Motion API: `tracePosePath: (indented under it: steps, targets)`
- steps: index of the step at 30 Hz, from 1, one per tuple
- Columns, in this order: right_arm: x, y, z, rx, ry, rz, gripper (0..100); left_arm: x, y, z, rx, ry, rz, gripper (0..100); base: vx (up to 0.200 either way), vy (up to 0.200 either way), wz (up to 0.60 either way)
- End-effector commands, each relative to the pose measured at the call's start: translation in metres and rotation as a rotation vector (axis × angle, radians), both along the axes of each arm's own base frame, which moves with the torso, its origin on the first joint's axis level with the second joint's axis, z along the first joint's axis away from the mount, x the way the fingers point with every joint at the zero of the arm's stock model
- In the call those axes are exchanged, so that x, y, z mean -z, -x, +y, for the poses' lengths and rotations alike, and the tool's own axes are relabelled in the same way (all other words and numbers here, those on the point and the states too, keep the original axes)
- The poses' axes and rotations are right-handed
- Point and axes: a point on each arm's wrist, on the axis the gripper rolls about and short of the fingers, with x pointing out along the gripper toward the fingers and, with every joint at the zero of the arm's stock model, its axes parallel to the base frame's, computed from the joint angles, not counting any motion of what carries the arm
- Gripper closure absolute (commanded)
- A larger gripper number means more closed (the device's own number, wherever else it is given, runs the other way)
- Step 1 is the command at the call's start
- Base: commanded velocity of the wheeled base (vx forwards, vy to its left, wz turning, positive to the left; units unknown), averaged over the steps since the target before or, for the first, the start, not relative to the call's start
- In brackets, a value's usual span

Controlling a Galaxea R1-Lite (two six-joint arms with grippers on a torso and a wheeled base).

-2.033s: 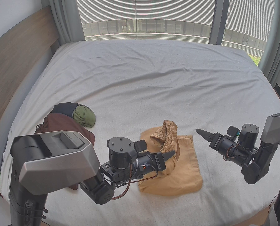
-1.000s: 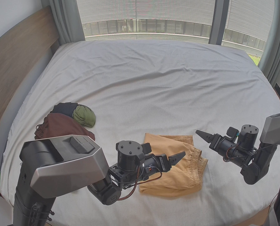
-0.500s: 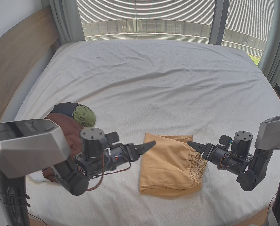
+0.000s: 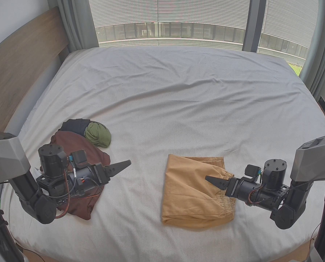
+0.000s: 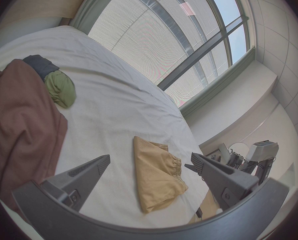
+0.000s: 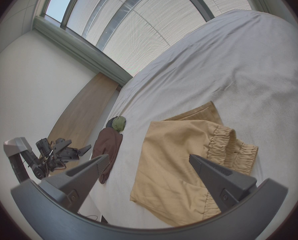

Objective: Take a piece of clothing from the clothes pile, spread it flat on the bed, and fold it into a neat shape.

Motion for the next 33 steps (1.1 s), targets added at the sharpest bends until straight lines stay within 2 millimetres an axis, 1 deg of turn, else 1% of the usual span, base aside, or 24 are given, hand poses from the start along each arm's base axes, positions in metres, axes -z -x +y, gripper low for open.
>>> tracePosePath:
  steps: [1,3,6,8,11,13,17,20,21,24,31,33]
  targets:
    - [0.003,0.004,0.002,-0.057,0.003,0.012,0,-0.008,0.009,0.025,-0.030,-0.006,-0.023,0,0.000,0.000,0.00]
    - [0.004,0.005,0.001,-0.065,0.001,0.022,0,-0.007,0.010,0.027,-0.031,-0.017,-0.025,0,0.000,0.000,0.00]
    - [0.005,0.006,-0.004,-0.056,0.008,0.029,0,0.006,0.013,0.032,-0.027,-0.093,-0.029,0,0.000,0.000,0.00]
    - [0.008,0.008,-0.011,-0.037,0.019,0.048,0,0.013,0.013,0.039,-0.025,-0.175,-0.080,0,0.000,0.000,0.00]
    - [0.013,0.010,-0.015,-0.035,0.046,0.060,0,0.022,0.018,0.042,0.008,-0.280,-0.151,0,0.000,0.000,0.00]
    - [0.020,0.010,-0.022,-0.024,0.078,0.075,0,0.030,0.020,0.044,0.024,-0.339,-0.198,0,0.000,0.000,0.00]
    - [0.034,0.014,-0.028,-0.030,0.141,0.101,0,0.044,0.021,0.044,0.046,-0.408,-0.204,0,0.000,0.000,0.00]
    - [0.041,0.019,-0.038,-0.019,0.180,0.133,0,0.046,0.022,0.043,0.054,-0.413,-0.201,0,0.000,0.000,0.00]
    - [0.041,0.019,-0.038,-0.019,0.180,0.133,0,0.046,0.022,0.043,0.054,-0.413,-0.201,0,0.000,0.000,0.00]
    - [0.045,0.021,-0.047,0.002,0.201,0.148,0,0.045,0.023,0.043,0.054,-0.410,-0.200,0,0.000,0.000,0.00]
    - [0.054,0.024,-0.052,0.010,0.213,0.195,0,0.049,0.025,0.043,0.063,-0.412,-0.182,0,0.000,0.000,0.00]
    - [0.063,0.026,-0.052,0.008,0.220,0.228,0,0.050,0.026,0.042,0.067,-0.412,-0.178,0,0.000,0.000,0.00]
